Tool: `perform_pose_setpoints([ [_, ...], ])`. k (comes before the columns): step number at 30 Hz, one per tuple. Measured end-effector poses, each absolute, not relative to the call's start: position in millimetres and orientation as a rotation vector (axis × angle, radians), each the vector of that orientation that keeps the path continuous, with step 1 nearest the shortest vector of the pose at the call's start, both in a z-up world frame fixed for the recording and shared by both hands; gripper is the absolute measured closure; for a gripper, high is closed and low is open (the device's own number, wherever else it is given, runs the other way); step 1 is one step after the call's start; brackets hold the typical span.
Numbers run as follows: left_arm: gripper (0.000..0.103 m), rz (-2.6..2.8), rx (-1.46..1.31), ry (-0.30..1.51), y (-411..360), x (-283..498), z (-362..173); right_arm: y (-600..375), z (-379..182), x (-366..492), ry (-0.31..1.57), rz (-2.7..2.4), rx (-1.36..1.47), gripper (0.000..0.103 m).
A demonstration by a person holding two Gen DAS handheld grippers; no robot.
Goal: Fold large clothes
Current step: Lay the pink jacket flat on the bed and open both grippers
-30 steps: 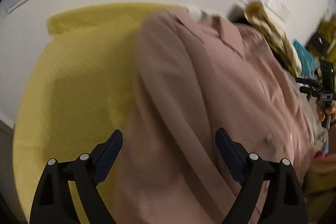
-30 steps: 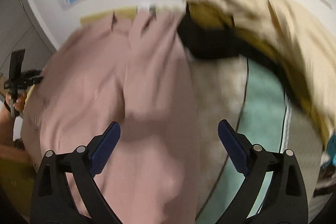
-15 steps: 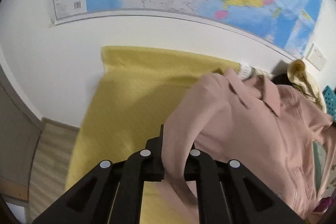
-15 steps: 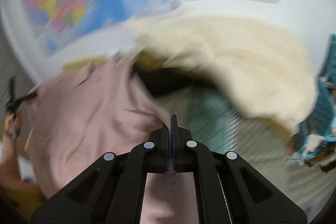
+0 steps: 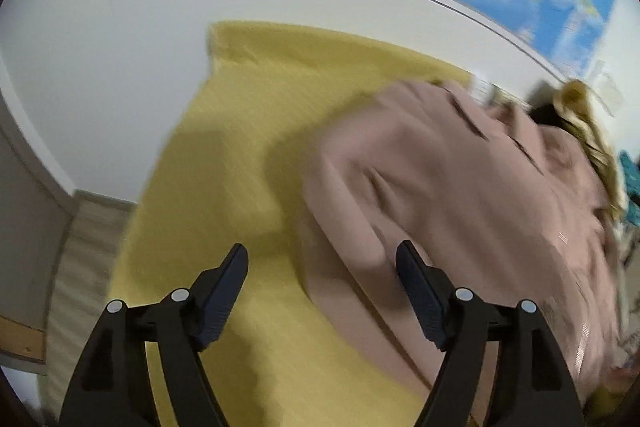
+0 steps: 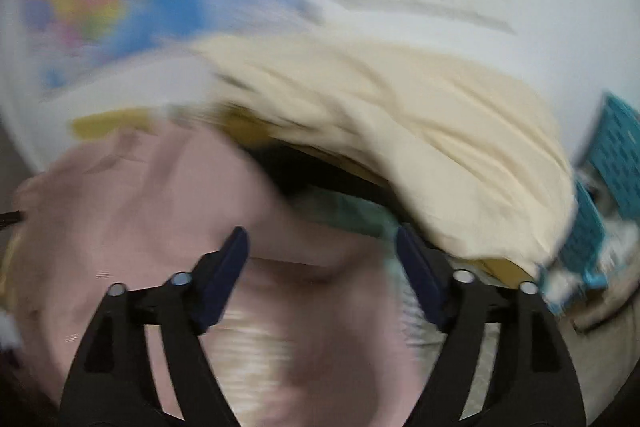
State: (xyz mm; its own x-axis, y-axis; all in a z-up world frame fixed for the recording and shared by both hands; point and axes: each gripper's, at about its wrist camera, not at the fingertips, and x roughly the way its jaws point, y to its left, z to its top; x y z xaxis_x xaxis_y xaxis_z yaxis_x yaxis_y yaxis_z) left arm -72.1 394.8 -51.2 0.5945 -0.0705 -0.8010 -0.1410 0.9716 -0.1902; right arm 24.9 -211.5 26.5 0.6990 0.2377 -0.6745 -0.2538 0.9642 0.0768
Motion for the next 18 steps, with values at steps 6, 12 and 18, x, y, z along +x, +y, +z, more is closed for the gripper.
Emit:
perform_pose_setpoints([
  [6,0.059,-0.087,-0.219,0.981,330,-94,-75,-138,31,-13,0.726,0.504,-0.064,0.015],
  [12,0.101,0.029,-0.224,0.900,343,-106,-55,-104,8,-22,0.802,0.599,-0.038,0.021],
  [18,0.094,0.403,0.022,0.817,377,-116,20,-108,1,-29,0.818,0.616,-0.026,0.021],
])
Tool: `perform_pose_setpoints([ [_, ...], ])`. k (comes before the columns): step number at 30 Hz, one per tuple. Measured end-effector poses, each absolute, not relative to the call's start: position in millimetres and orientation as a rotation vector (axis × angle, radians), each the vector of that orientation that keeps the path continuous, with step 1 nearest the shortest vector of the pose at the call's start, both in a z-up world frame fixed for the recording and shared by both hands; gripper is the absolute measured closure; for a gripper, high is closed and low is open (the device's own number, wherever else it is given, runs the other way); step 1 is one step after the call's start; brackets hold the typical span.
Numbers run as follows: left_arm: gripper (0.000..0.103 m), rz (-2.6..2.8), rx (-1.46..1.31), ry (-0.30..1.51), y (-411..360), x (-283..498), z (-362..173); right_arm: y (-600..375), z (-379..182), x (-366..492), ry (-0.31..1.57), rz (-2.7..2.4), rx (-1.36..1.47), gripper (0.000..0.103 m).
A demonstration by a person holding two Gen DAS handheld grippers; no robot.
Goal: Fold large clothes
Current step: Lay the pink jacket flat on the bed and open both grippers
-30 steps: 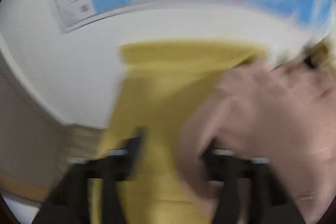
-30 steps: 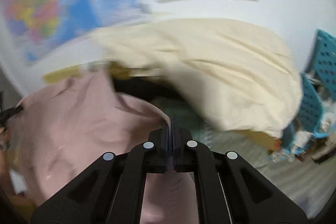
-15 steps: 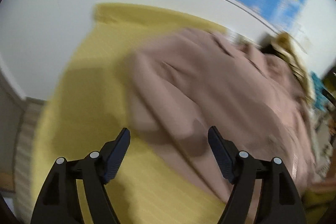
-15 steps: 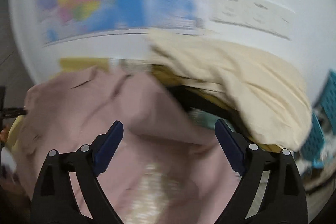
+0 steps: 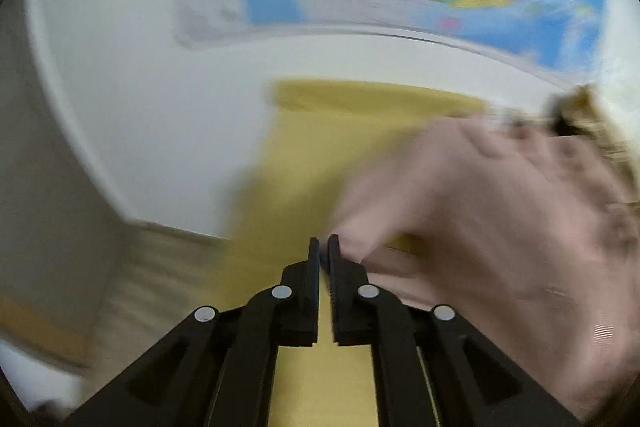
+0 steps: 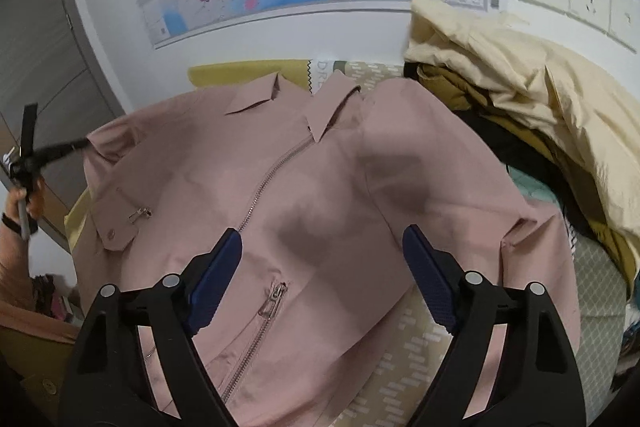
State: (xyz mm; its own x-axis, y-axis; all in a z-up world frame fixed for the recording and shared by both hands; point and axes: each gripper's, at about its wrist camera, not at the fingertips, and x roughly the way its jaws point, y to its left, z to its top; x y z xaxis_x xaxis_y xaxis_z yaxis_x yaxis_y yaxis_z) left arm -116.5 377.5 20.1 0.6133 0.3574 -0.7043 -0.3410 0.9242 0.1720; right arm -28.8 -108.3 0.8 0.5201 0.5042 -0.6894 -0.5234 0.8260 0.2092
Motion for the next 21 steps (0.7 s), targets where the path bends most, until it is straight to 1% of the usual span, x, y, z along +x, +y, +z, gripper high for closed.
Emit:
perform_pose_setpoints([
  [3,0.093,0.801,0.360,0.857,387,-97,13,-113,-11,-24,0.837,0.599,-0.004,0.021],
  [4,0.081,0.854,0.387,0.887,391,-92,7,-113,-16,-24,0.849,0.591,0.004,0.021],
  [5,0.077,0.823,0.323,0.906,394,-91,4,-114,-19,-23,0.856,0.584,0.002,0.021],
  [7,0.076,0.572,0.110,0.905,387,-96,1,-113,-24,-23,0.868,0.571,-0.017,0.021],
  [8,0.073,0.463,0.080,0.896,375,-99,-3,-112,-27,-24,0.873,0.566,-0.023,0.021],
  [9,0.056,0.392,0.074,0.893,364,-102,-6,-113,-28,-24,0.880,0.569,-0.016,0.021],
  [10,0.038,0.299,0.068,0.897,348,-106,-11,-115,-29,-26,0.886,0.577,-0.006,0.021],
  [12,0.027,0.224,0.036,0.901,332,-116,-21,-118,-30,-29,0.885,0.575,-0.001,0.019],
  [14,0.027,0.256,0.028,0.942,320,-121,-40,-122,-32,-33,0.885,0.582,0.018,0.019],
  [16,0.027,0.326,0.036,0.976,321,-124,-57,-126,-36,-36,0.892,0.586,0.046,0.018],
  [18,0.027,0.386,-0.014,1.007,327,-128,-74,-127,-40,-37,0.902,0.590,0.065,0.018],
  [21,0.026,0.317,-0.228,0.986,345,-128,-84,-128,-46,-39,0.918,0.602,0.086,0.018],
])
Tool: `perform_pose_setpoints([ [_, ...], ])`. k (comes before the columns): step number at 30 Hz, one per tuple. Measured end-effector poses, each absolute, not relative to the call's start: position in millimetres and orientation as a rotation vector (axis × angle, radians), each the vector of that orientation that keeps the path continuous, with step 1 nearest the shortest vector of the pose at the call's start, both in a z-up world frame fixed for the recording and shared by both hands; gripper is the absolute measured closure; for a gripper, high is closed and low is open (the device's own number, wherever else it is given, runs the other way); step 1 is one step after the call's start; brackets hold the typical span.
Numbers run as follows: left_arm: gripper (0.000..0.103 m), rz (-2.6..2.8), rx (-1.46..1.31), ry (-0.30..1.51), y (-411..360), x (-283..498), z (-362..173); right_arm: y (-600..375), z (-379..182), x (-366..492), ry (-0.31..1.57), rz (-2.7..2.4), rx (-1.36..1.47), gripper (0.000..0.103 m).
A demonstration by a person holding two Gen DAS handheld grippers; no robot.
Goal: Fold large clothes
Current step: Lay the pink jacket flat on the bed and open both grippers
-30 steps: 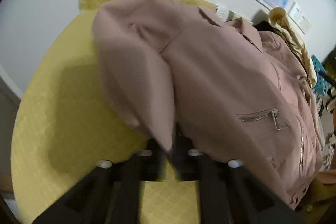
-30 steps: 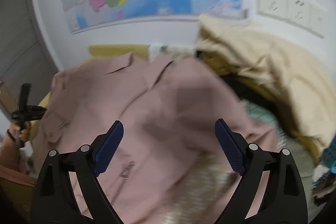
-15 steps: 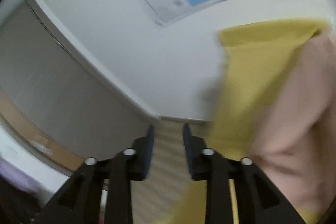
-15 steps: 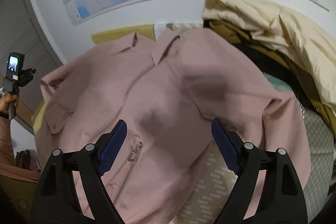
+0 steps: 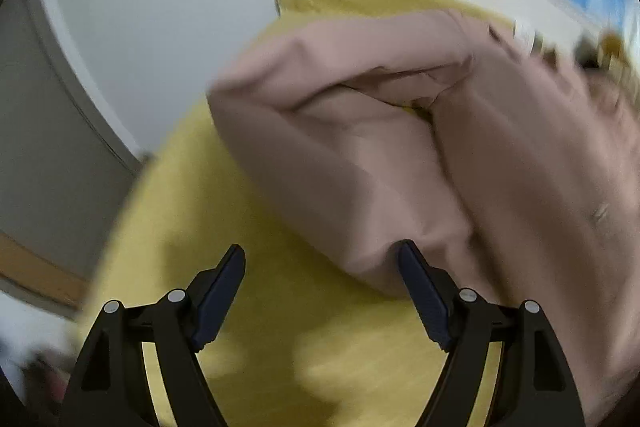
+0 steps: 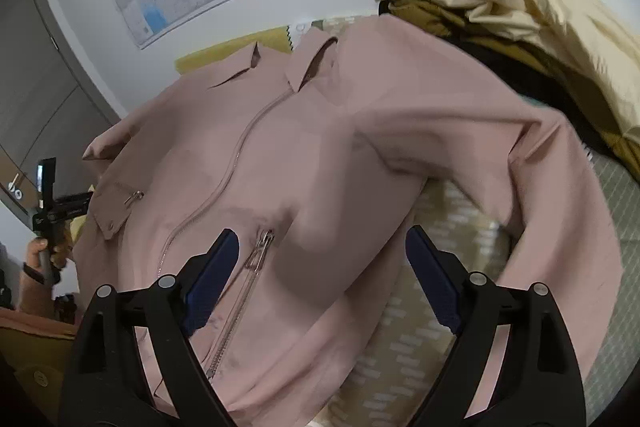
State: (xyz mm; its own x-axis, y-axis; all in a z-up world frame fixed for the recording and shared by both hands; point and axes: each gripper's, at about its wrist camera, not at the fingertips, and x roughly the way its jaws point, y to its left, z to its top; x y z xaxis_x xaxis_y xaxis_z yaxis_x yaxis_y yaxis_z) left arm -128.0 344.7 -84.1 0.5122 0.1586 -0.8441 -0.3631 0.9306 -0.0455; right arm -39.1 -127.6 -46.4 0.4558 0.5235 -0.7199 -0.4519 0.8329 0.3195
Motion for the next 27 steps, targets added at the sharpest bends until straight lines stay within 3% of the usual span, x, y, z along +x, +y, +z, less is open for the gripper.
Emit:
perform_pose_setpoints([
  [2,0.025,0.278,-0.263,0.928,340,-122,-81,-127,-48,-41,0.921,0.605,0.087,0.018],
  [3,0.034,0.247,-0.276,0.913,337,-119,-81,-126,-48,-42,0.919,0.605,0.085,0.018],
  [4,0.056,0.233,-0.291,0.904,336,-114,-82,-126,-47,-43,0.916,0.605,0.084,0.018],
  [5,0.069,0.258,-0.273,0.896,334,-110,-82,-126,-47,-44,0.914,0.605,0.084,0.018],
  [6,0.103,0.257,-0.255,0.905,331,-105,-81,-127,-46,-45,0.911,0.604,0.087,0.018],
  [14,0.098,0.713,0.126,0.813,363,-107,-14,-146,-39,-45,0.885,0.547,0.082,0.018],
  [15,0.091,0.823,0.222,0.835,370,-101,-11,-148,-37,-43,0.880,0.542,0.078,0.018],
  [16,0.071,0.853,0.272,0.871,374,-96,-10,-148,-36,-41,0.878,0.539,0.076,0.018],
  [18,0.052,0.826,0.257,0.889,377,-93,-4,-146,-32,-33,0.866,0.526,0.063,0.018],
  [20,0.049,0.704,0.197,0.861,367,-93,7,-137,-26,-24,0.849,0.523,0.033,0.019],
  [23,0.035,0.313,0.057,0.720,331,-96,33,-113,-16,-6,0.804,0.487,-0.074,0.020],
  [25,0.025,0.225,0.109,0.689,302,-79,38,-97,-11,8,0.774,0.481,-0.125,0.021],
  [27,0.025,0.151,0.183,0.688,272,-51,36,-72,-8,30,0.742,0.453,-0.196,0.022],
])
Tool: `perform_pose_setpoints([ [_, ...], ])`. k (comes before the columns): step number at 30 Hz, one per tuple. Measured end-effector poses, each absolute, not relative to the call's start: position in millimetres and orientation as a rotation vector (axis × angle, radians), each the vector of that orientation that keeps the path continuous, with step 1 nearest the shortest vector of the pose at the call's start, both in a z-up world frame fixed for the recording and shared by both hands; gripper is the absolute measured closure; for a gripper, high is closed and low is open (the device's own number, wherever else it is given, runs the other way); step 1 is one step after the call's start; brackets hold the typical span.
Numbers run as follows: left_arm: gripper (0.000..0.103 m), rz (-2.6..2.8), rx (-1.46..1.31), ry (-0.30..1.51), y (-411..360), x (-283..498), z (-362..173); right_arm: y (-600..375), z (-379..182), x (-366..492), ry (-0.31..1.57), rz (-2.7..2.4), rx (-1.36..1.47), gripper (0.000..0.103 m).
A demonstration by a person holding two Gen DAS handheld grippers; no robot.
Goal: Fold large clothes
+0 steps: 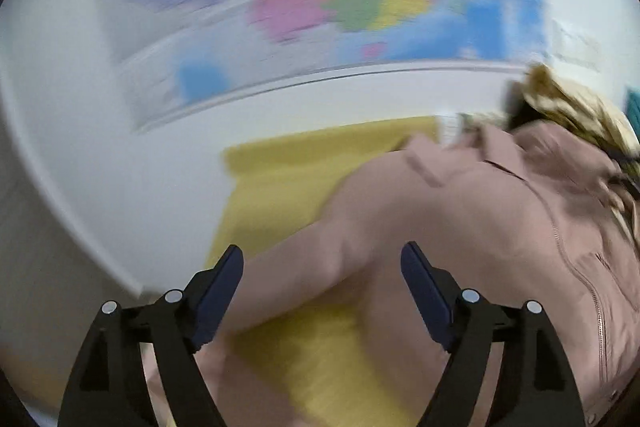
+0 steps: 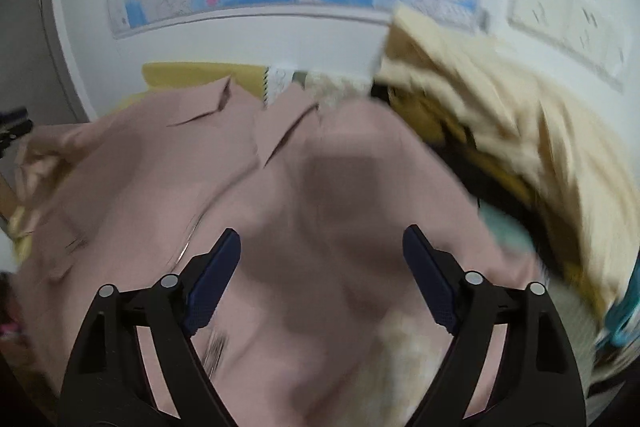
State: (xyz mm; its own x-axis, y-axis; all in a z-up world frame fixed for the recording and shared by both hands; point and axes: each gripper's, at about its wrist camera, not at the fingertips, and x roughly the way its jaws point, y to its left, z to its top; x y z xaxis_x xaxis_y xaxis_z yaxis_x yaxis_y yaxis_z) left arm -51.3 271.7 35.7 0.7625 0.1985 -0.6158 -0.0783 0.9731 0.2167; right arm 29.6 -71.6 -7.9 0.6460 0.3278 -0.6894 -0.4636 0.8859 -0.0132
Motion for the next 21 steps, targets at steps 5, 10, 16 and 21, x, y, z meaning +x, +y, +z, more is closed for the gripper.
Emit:
perform_pose_setpoints([
  [5,0.025,0.021,0.225,0.740,221,42,9,-16,-18,86,0.730,0.407,-0.349,0.031],
  [10,0.025,0.001,0.165,0.843,202,130,-28,11,-53,138,0.827,0.355,-0.470,0.048],
  [16,0.073,0.082,0.126,0.994,210,202,-77,8,-60,161,0.839,0.328,-0.477,0.090],
  [21,0.098,0.096,0.072,0.929,226,213,-61,1,-27,168,0.749,0.343,-0.412,0.092],
])
